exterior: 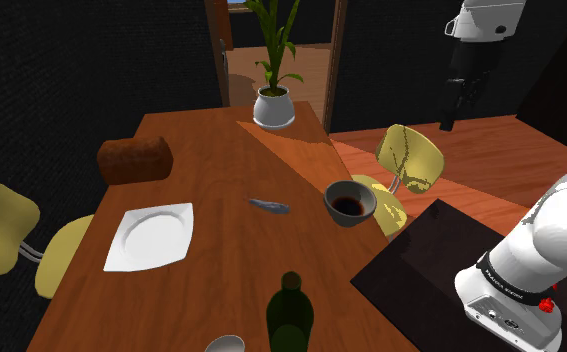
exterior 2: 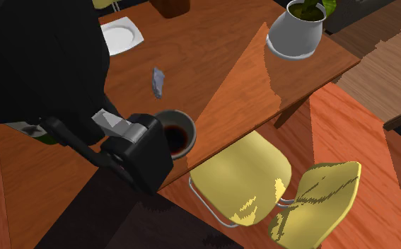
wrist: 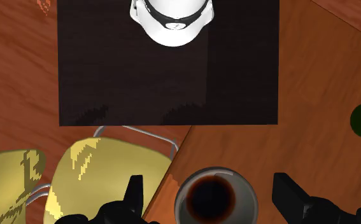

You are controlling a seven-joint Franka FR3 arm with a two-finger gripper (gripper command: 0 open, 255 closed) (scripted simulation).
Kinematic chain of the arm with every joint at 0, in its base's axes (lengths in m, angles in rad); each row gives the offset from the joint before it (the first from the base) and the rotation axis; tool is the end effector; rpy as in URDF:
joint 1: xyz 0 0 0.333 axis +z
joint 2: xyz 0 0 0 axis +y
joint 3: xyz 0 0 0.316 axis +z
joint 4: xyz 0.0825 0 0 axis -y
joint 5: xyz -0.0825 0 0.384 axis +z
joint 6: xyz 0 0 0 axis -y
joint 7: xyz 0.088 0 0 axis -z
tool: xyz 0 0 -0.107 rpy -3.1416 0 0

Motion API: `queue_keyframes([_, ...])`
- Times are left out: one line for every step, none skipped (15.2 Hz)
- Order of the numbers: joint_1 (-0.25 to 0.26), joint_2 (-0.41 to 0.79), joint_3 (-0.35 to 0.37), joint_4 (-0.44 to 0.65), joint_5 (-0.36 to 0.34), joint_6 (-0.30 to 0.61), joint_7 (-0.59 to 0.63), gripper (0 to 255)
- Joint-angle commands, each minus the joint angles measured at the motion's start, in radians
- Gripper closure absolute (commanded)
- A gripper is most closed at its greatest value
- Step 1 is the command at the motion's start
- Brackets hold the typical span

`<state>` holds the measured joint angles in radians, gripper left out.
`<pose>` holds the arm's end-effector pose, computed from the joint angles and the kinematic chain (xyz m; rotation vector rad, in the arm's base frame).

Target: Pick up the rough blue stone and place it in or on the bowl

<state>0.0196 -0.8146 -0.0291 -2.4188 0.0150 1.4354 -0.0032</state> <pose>0.2821 -0.0031 0.5591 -3.0941 -0.0083 0.2620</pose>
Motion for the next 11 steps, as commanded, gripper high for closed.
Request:
queue_keyframes([0.000, 0.000, 0.000, 0.000, 0.000, 0.000, 0.000, 0])
queue_keyframes([0.005, 0.024, 0.001, -0.010, 0.007, 0.035, -0.003, 0])
queue_keyframes([0.011, 0.049, 0.002, -0.019, 0.014, 0.069, -0.006, 0])
queue_keyframes([0.017, 0.075, 0.004, -0.026, 0.022, 0.103, -0.010, 0])
queue_keyframes([0.022, 0.103, 0.005, -0.032, 0.029, 0.138, -0.014, 0])
queue_keyframes([0.028, 0.131, 0.007, -0.036, 0.037, 0.171, -0.018, 0])
queue_keyframes([0.034, 0.161, 0.008, -0.039, 0.044, 0.205, -0.022, 0])
queue_keyframes([0.040, 0.192, 0.010, -0.041, 0.052, 0.238, -0.027, 0])
queue_keyframes([0.047, 0.224, 0.011, -0.041, 0.060, 0.271, -0.031, 0])
queue_keyframes([0.053, 0.256, 0.013, -0.039, 0.068, 0.303, -0.037, 0])
queue_keyframes([0.059, 0.290, 0.015, -0.037, 0.077, 0.334, -0.042, 0])
